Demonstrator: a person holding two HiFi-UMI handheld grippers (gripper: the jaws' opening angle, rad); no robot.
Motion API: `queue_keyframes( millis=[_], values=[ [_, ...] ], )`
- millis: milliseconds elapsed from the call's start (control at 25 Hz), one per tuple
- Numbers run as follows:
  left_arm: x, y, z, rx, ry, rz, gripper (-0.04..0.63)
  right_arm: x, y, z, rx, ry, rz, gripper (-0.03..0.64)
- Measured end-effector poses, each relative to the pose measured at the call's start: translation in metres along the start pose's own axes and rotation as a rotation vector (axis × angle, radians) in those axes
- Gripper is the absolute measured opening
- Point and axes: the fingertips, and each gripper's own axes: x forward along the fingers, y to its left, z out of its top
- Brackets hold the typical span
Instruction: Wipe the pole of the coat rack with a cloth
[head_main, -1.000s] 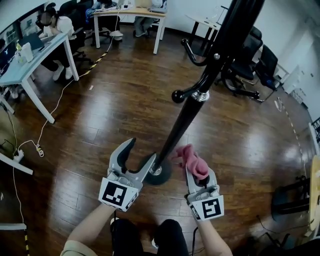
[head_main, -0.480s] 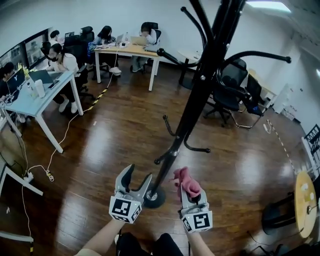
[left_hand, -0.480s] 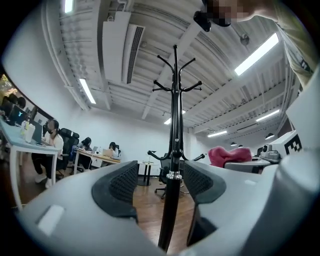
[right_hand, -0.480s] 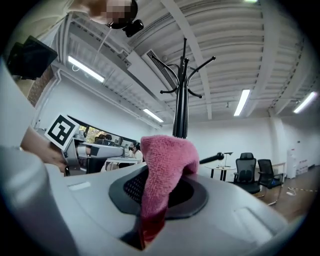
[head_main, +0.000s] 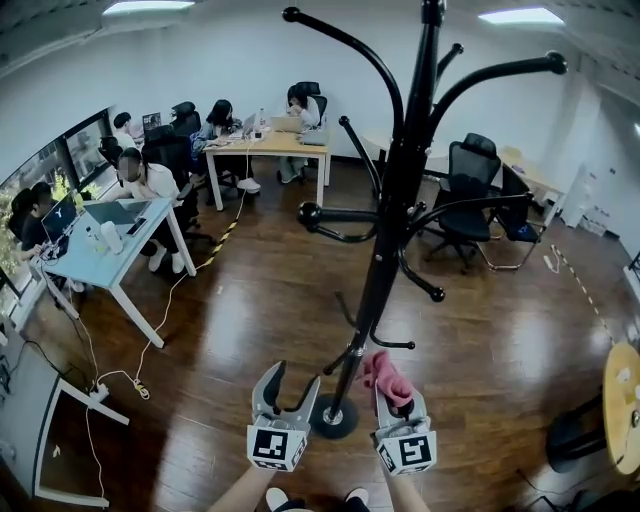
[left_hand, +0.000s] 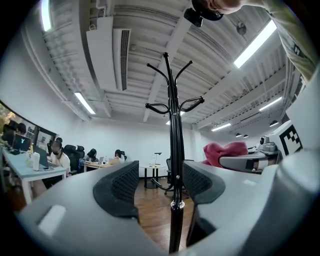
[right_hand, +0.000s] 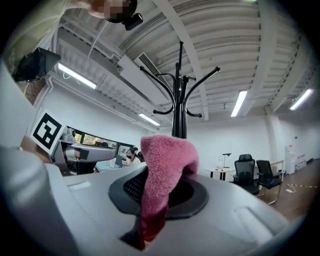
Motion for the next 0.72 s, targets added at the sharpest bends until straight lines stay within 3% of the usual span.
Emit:
queue_keyframes(
  millis=[320, 560, 720],
  values=[
    [0.007, -0.008, 0.046, 0.035, -0.006, -0.012, 0.249, 0.014, 0.003, 0.055, 0.001, -0.058, 0.037, 0.052],
    [0.021, -0.006, 0.071, 0.046, -0.042, -0.016, 0.253, 0.014, -0.011, 0.069, -0.01, -0.109, -0.049, 0.052],
    [0.018, -0.012, 0.077, 0.067, -0.036, -0.022, 0.255, 0.014, -0.01, 0.071, -0.027, -0.093, -0.053, 0.052]
  ],
)
